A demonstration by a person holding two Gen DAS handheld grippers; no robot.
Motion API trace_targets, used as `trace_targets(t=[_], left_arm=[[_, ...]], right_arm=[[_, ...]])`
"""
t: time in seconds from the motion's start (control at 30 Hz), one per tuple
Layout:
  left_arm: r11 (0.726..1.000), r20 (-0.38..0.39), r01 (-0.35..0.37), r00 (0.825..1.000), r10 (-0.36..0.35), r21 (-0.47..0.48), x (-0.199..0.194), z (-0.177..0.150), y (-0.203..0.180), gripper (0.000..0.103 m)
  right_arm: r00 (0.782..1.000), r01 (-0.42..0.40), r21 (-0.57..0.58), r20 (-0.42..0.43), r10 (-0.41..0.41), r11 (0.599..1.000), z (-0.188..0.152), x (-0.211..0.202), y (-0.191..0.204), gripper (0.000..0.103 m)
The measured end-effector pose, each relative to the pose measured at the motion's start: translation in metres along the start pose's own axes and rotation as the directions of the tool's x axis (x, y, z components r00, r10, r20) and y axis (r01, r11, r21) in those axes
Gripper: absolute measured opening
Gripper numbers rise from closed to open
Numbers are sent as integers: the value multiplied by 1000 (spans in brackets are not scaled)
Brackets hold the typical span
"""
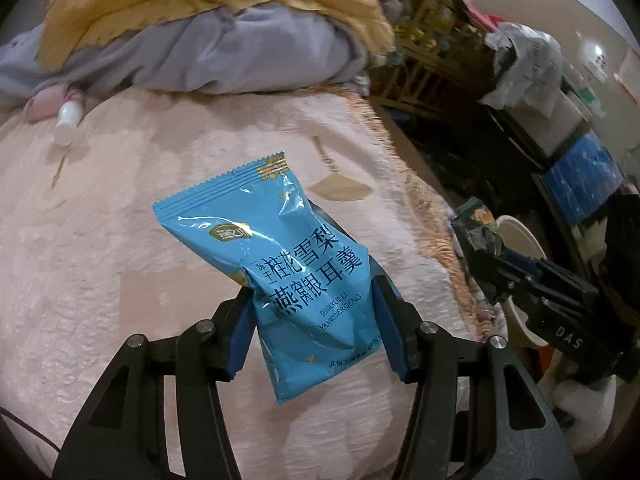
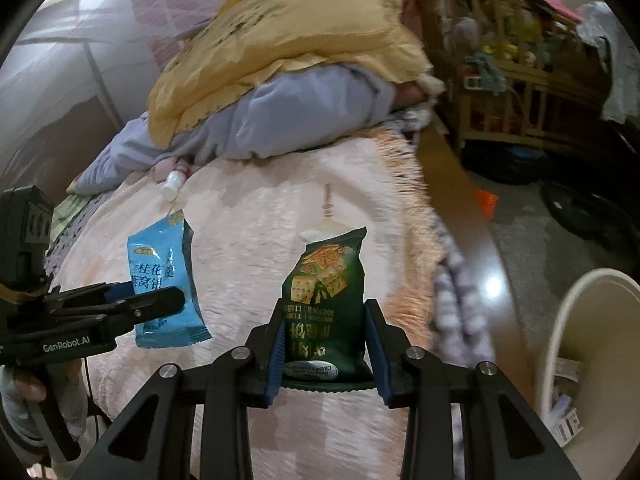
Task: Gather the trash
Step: 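Carry the green snack bag and blue packet over the cream bucket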
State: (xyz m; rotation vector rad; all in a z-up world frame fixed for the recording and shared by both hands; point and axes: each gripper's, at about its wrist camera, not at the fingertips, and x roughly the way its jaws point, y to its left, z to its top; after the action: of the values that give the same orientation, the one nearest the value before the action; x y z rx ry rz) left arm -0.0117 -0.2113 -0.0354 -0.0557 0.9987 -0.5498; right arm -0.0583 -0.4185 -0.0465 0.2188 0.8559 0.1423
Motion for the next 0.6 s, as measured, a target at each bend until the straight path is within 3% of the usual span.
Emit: trace_targets(t=[0.6], left_arm=[[967, -16, 83, 997, -81, 242, 38, 17, -130, 53]], right_arm=[[983, 171, 219, 35, -183, 961, -35, -72, -123, 35]])
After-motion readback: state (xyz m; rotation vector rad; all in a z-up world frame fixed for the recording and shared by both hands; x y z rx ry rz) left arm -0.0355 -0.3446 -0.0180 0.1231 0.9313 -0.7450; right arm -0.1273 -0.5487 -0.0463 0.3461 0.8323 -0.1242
